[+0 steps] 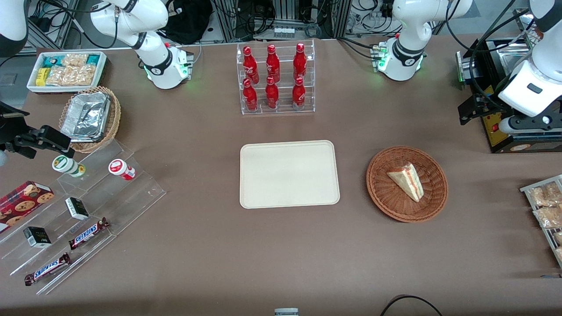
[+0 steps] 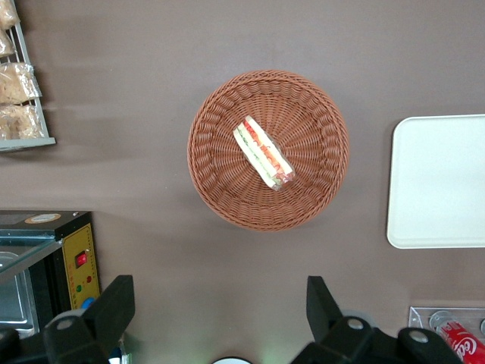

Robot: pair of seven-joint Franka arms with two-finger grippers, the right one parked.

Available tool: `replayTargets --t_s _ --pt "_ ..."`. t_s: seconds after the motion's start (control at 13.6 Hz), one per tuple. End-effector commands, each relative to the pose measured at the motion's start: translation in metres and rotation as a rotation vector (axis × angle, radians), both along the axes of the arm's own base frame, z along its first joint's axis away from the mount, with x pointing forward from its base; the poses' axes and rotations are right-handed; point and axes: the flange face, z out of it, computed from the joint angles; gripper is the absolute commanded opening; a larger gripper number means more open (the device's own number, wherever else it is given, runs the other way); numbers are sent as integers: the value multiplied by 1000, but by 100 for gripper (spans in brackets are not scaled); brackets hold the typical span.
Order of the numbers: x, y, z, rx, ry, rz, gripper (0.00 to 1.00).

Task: Place sandwich from basket to tray
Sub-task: 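Lower the open left gripper over the sandwich in the wicker basket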

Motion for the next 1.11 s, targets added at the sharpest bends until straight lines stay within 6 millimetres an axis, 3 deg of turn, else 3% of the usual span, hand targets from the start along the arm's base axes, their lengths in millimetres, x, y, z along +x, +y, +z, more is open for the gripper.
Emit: replayTargets --t_s 0.0,0.22,0.44,0.74,1.03 --pt "-7 -2 0 -2 9 32 100" --pt "9 -4 -30 3 52 41 100" --pt "43 -4 -107 9 108 91 100" --pt "34 -4 -193 11 44 231 100" --pt "12 -7 -258 10 -13 499 100"
